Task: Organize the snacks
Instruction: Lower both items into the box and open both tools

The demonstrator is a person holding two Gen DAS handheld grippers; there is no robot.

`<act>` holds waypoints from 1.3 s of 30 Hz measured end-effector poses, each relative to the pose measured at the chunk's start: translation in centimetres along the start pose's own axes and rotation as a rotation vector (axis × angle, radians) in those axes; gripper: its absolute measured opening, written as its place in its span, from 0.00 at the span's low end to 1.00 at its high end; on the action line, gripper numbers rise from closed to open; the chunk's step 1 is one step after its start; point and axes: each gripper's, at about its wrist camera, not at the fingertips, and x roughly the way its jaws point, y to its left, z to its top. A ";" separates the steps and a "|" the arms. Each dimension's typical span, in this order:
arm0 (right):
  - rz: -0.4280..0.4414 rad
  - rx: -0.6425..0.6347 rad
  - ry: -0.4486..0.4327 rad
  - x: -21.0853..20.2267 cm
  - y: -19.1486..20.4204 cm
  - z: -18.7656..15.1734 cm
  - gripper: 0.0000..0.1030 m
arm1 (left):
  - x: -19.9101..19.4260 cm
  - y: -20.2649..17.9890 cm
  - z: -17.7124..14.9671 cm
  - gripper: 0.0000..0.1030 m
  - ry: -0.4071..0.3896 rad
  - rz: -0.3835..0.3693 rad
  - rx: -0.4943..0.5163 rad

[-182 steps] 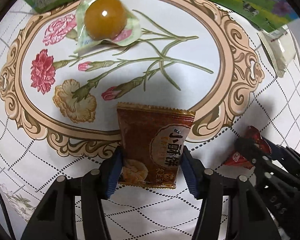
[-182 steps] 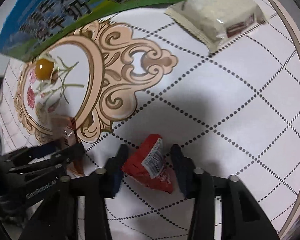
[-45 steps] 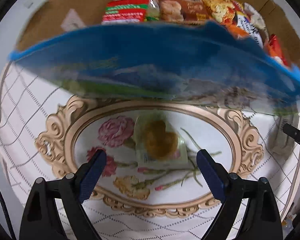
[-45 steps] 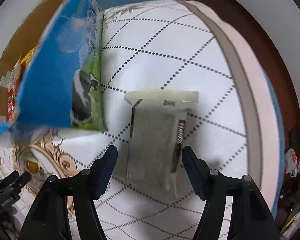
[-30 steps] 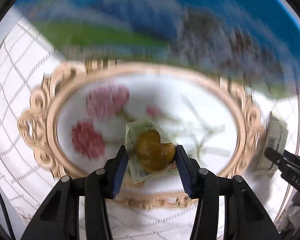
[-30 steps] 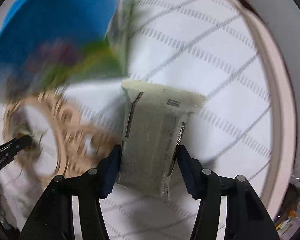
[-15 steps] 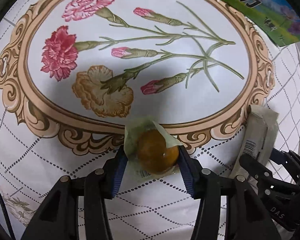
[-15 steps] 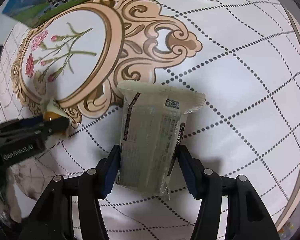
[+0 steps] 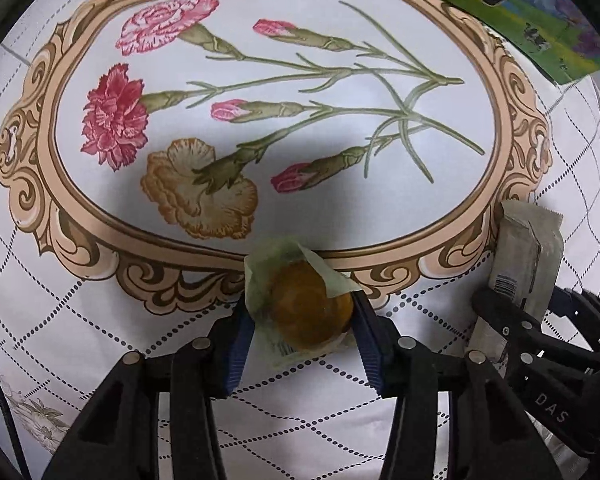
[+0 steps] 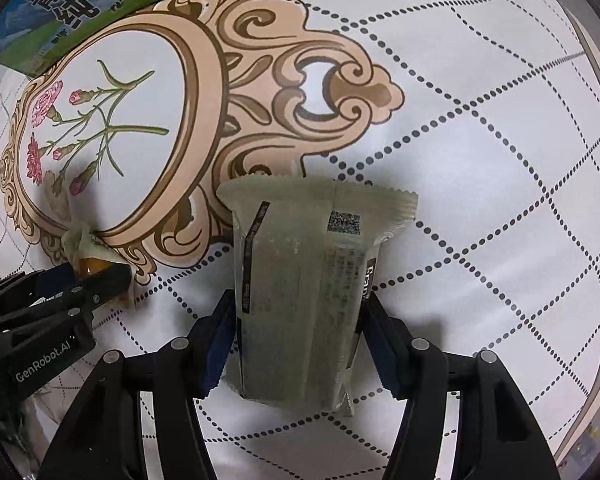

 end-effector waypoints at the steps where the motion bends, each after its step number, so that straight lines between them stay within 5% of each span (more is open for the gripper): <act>1: 0.006 -0.007 -0.006 -0.3 0.2 0.1 0.61 | -0.4 -0.2 -0.2 0.43 -0.008 -0.003 0.008; 11: 0.164 -0.044 -0.124 -9.3 2.5 0.1 0.60 | -10.1 -1.7 -0.1 0.42 -0.161 -0.097 0.060; 19: 0.248 -0.080 -0.311 -20.5 2.2 6.0 0.60 | -20.1 -1.8 5.2 0.43 -0.295 -0.213 0.075; 23: 0.221 -0.078 -0.374 -23.8 2.1 11.0 0.60 | -22.7 -1.4 9.7 0.43 -0.320 -0.203 0.063; 31: 0.176 -0.048 -0.303 -22.4 2.6 20.7 0.60 | -18.8 0.0 20.0 0.43 -0.197 -0.127 0.031; 39: 0.090 -0.047 -0.197 -16.9 3.1 25.9 0.63 | -13.7 1.0 23.5 0.45 -0.108 -0.039 -0.011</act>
